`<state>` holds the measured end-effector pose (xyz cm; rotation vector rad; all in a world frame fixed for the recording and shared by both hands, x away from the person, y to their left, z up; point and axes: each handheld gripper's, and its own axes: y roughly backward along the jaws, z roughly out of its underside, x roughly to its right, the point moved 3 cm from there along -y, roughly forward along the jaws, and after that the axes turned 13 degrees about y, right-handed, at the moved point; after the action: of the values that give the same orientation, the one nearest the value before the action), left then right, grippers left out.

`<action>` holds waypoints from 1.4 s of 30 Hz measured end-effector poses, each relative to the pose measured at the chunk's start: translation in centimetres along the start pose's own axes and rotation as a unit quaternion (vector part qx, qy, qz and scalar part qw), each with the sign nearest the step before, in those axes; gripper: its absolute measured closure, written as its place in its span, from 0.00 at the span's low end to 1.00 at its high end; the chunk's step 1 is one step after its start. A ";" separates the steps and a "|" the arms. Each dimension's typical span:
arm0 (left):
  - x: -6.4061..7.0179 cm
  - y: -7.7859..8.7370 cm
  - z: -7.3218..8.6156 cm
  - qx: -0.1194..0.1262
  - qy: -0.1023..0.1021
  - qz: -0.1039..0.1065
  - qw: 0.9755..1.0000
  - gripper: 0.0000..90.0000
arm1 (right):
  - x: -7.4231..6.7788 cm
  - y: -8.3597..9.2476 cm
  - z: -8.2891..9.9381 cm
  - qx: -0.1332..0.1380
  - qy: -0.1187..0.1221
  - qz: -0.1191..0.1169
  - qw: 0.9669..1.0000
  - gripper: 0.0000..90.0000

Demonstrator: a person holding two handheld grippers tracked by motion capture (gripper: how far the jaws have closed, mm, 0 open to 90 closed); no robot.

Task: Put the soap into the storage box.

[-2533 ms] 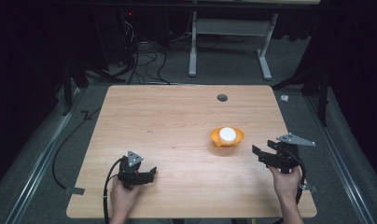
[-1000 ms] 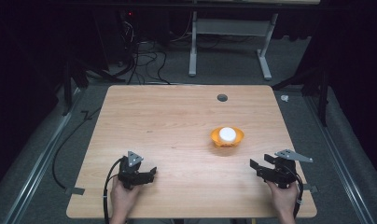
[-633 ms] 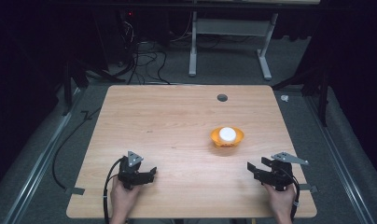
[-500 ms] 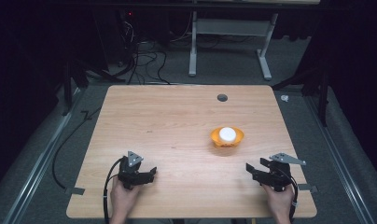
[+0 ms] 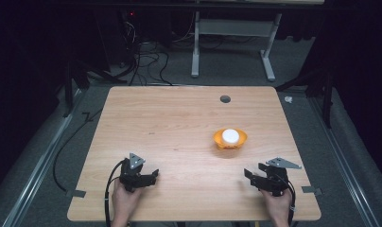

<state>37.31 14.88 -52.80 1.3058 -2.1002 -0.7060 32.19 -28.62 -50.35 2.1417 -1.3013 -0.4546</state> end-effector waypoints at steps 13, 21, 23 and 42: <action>0.0 0.0 0.0 0.001 0.000 0.000 1.000 0.18 | -0.9 -0.7 0.5 -0.009 0.008 0.000 1.000 0.34; 0.0 0.0 0.0 0.001 0.000 0.000 1.000 0.18 | -1.2 -1.1 0.7 -0.016 0.011 -0.001 1.000 0.34; 0.0 0.0 0.0 0.001 0.000 0.000 1.000 0.18 | -1.3 -1.2 0.7 -0.018 0.017 0.002 1.000 0.34; 0.0 0.0 0.0 0.002 0.001 0.000 1.000 0.18 | -1.8 -2.0 0.8 -0.043 0.073 0.041 0.996 0.31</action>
<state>37.29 14.88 -52.82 1.3073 -2.1018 -0.7016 32.25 -26.61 -52.29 2.0020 -1.2595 -0.3086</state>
